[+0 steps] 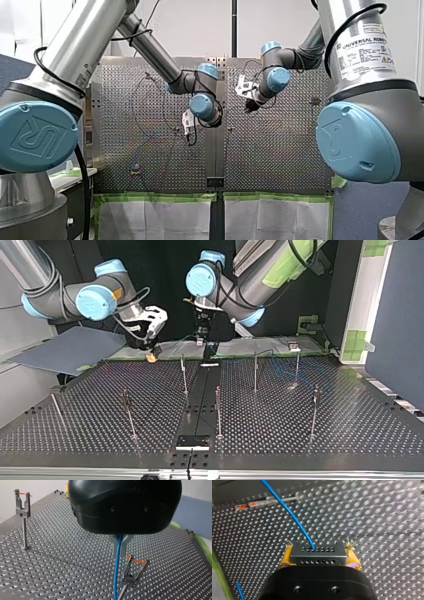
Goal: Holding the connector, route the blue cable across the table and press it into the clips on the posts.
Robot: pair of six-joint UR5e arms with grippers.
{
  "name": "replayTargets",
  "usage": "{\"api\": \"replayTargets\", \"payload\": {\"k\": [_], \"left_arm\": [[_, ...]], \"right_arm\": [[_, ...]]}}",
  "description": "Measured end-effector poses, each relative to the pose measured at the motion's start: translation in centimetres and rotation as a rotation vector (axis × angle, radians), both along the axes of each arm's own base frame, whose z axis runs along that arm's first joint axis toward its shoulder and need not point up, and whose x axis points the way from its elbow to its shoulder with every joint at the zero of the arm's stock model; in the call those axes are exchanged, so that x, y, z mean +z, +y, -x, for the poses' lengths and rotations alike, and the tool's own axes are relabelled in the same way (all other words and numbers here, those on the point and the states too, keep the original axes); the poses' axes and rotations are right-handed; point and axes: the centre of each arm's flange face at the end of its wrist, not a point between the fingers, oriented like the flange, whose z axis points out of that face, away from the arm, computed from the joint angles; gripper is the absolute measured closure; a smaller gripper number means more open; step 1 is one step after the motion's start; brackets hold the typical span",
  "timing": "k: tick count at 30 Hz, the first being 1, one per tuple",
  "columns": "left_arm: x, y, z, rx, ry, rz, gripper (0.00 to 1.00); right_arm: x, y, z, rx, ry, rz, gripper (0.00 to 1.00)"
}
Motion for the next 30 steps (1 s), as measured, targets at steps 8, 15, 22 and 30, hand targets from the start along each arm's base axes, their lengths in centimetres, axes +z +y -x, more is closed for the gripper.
{"api": "replayTargets", "payload": {"k": [8,15,22,30], "left_arm": [[0.1,-0.3,-1.3,-0.031,-0.04,0.067,1.0],[-0.1,-0.4,-2.3,-0.049,-0.045,0.077,1.0],[-1.3,-0.9,-4.6,-0.064,-0.033,0.074,1.0],[-4.0,-1.6,-6.5,-0.084,-0.008,0.061,1.0]], "right_arm": [[-2.8,0.1,0.5,-0.016,-0.001,-0.01,1.0],[-5.8,-0.6,0.8,-0.034,0.021,-0.054,1.0],[-6.3,-1.5,1.7,-0.061,0.023,-0.056,1.0],[-7.0,-2.7,2.6,-0.088,0.014,-0.05,1.0]]}}
